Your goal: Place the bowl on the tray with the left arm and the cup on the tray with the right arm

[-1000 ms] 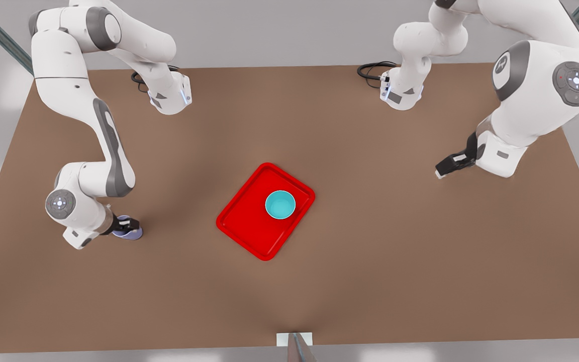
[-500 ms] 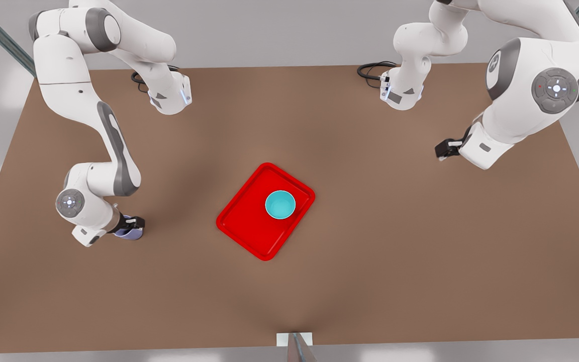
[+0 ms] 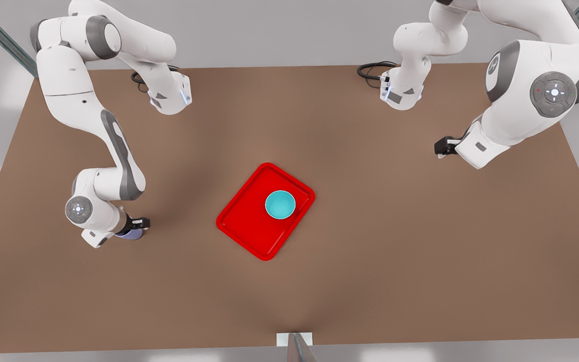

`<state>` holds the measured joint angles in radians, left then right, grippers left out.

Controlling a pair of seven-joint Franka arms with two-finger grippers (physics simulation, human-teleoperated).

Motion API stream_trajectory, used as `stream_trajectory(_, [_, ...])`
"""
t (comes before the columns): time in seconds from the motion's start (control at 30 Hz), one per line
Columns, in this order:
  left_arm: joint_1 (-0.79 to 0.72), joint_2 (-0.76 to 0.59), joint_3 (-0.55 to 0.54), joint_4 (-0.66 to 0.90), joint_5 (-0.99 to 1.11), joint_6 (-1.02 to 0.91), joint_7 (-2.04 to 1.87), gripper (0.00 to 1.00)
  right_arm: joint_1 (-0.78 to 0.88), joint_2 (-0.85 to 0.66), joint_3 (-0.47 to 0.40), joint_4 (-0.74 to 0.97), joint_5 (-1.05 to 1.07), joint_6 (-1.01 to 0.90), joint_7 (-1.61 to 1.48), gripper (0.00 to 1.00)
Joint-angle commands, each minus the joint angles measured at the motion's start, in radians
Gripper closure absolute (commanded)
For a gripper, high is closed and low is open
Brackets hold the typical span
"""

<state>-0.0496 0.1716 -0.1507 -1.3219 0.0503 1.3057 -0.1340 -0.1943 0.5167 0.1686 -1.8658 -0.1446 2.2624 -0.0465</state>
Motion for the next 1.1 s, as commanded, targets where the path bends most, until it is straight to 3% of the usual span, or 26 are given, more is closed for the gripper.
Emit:
stream_trajectory(0.0, [0.002,-0.001,0.0,0.02,0.002,-0.006,0.085,0.0,-0.001,-0.001,0.0,0.002,-0.001,-0.004,-0.007,0.39])
stream_trajectory(0.07, [0.004,0.002,0.0,0.02,0.0,-0.006,0.085,0.0,0.003,-0.001,0.0,0.011,-0.001,-0.038,-0.006,0.56])
stream_trajectory(0.27, [-0.004,-0.001,-0.001,0.021,-0.004,-0.04,0.079,0.0,-0.001,-0.001,0.0,0.013,-0.003,-0.049,-0.019,0.79])
stream_trajectory(0.5, [-0.006,-0.001,-0.001,0.021,-0.003,-0.042,0.074,0.0,0.013,-0.004,0.003,0.063,-0.001,-0.142,-0.042,0.79])
stream_trajectory(0.57, [-0.006,-0.001,-0.001,0.021,-0.004,-0.042,0.074,0.0,0.009,-0.017,0.054,0.068,-0.001,-0.164,-0.041,0.79])
stream_trajectory(0.63, [-0.006,-0.001,-0.003,0.047,-0.001,-0.068,0.074,0.0,0.012,-0.015,0.134,0.181,-0.001,-0.305,-0.039,0.79])
stream_trajectory(0.83, [-0.006,-0.001,-0.001,0.047,-0.003,-0.103,0.074,0.0,0.325,-0.004,0.143,0.319,-0.01,-0.331,0.011,0.79])
stream_trajectory(1.07, [-0.006,-0.001,-0.001,0.047,-0.004,-0.111,0.074,0.0,0.473,0.063,0.141,0.321,-0.016,-0.303,0.05,0.79])
